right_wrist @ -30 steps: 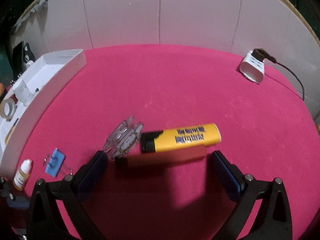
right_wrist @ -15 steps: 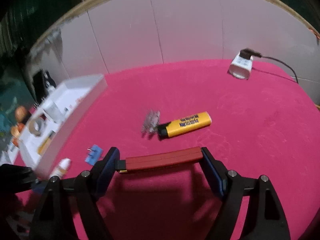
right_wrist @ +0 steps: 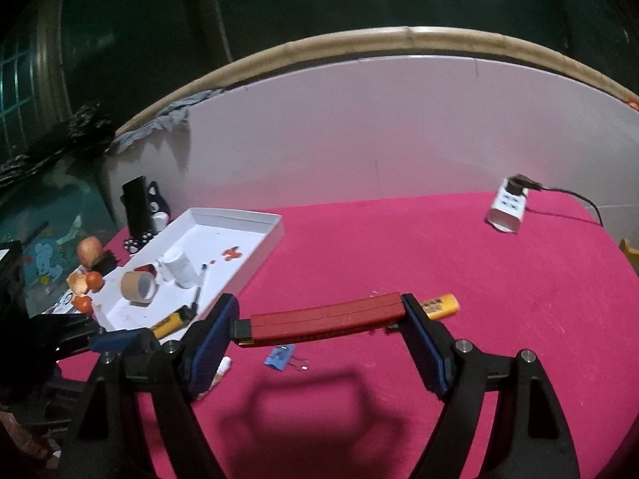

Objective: Organize rigid objects
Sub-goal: 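Grasp the red lighter with the right tool while the left tool holds the black plug, then carry the black plug and red lighter into the tray and open both tools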

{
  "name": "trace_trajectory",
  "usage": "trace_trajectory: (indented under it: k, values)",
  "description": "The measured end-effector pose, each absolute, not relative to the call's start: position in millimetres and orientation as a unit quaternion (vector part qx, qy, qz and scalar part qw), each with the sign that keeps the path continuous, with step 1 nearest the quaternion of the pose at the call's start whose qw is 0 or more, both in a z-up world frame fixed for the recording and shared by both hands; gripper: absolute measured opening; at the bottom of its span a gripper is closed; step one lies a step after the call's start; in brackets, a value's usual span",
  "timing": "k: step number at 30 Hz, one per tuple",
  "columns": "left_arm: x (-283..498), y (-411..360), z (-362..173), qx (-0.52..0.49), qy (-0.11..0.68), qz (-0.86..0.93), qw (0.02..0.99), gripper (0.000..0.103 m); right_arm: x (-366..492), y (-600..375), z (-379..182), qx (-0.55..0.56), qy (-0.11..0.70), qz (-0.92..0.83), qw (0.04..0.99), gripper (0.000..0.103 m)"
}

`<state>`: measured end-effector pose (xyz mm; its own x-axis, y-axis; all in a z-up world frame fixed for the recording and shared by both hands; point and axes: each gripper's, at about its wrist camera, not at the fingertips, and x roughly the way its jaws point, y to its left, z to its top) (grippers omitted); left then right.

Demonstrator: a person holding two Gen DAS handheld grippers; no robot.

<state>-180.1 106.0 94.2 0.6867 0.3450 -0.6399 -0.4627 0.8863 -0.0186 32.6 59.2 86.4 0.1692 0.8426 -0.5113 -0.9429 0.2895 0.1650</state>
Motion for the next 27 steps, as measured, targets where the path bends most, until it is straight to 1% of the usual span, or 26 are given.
trace_trajectory:
  k: [6, 16, 21, 27]
  values:
    - [-202.8, 126.9, 101.7, -0.103, 0.306, 0.259, 0.91, 0.029, 10.3, 76.5, 97.2, -0.112, 0.247, 0.608, 0.746, 0.081]
    - [-277.3, 196.3, 123.5, -0.141, 0.256, 0.377, 0.879, 0.029, -24.8, 112.5, 112.3, -0.136, 0.225, 0.645, 0.718, 0.081]
    - [-294.2, 225.8, 126.0, -0.146, 0.253, 0.428, 0.855, 0.029, -43.3, 137.1, 116.8, -0.146, 0.22, 0.663, 0.701, 0.081]
    - [-290.7, 246.2, 120.8, -0.144, 0.263, 0.454, 0.839, 0.029, -64.4, 167.3, 114.6, -0.165, 0.217, 0.676, 0.684, 0.081]
